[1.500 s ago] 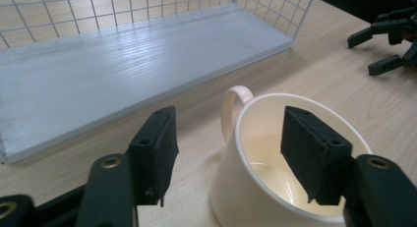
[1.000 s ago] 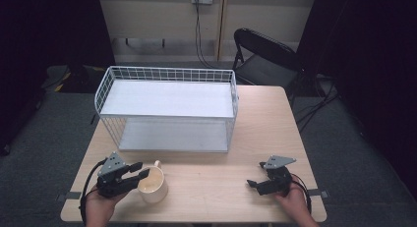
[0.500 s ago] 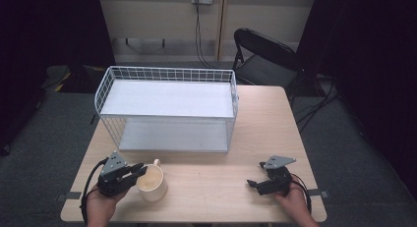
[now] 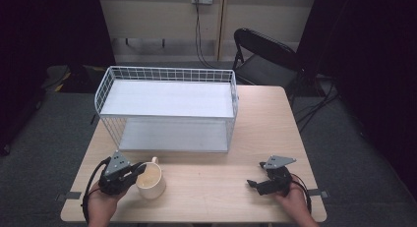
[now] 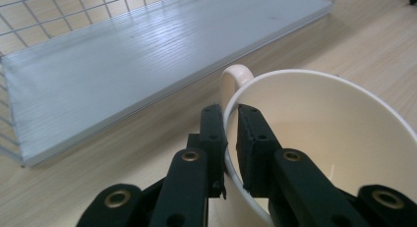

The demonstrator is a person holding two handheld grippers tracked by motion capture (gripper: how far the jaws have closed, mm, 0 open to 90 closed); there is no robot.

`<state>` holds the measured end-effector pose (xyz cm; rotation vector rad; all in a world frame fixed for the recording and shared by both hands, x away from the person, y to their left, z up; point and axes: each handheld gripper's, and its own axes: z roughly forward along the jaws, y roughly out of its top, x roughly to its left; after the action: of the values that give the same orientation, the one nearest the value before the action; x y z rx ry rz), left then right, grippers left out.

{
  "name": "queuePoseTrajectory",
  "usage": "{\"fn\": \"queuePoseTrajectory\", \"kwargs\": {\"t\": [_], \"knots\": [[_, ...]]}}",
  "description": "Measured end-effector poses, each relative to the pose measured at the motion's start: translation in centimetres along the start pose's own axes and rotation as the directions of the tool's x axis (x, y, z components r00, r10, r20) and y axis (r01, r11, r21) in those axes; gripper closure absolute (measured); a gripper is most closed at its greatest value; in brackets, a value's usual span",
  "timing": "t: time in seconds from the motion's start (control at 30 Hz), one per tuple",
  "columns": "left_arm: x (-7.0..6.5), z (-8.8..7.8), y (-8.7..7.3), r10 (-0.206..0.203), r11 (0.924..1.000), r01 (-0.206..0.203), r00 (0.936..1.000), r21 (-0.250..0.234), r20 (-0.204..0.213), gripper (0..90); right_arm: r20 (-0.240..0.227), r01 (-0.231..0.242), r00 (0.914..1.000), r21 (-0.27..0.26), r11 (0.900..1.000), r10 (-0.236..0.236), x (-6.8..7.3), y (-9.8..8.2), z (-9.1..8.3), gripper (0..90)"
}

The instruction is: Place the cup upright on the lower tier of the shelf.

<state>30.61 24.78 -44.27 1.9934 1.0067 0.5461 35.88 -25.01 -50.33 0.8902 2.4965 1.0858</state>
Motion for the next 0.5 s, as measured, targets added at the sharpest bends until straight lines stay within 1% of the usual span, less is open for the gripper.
{"fn": "queuePoseTrajectory", "kwargs": {"t": [0.13, 0.23, 0.27, 0.5], "knots": [[0.07, -0.21, 0.12, -0.003, 1.0, 0.002, 0.9999, -0.006, -0.011, 82.0, 0.0, 0.0, 1.0, 0.0, 1.0, 0.0, 0.0, 0.0, 0.0, 12.7], [0.18, -0.35, 0.3, -0.014, 0.9998, 0.014, 0.9998, -0.015, -0.017, 82.0, 0.0, 0.0, 1.0, 0.0, 1.0, 0.0, 0.0, 0.0, 0.0, 12.7], [0.2, -0.38, 0.36, -0.024, 0.9995, 0.024, 0.9995, -0.021, -0.019, 82.0, 0.0, 0.0, 1.0, 0.0, 1.0, 0.0, 0.0, 0.0, 0.0, 12.7], [0.32, -0.56, 0.87, -0.038, 0.9985, 0.037, 0.9987, -0.041, -0.034, 82.1, 0.0, 0.0, 1.0, 0.0, 1.0, 0.0, 0.0, 0.0, 0.0, 12.7]]}}
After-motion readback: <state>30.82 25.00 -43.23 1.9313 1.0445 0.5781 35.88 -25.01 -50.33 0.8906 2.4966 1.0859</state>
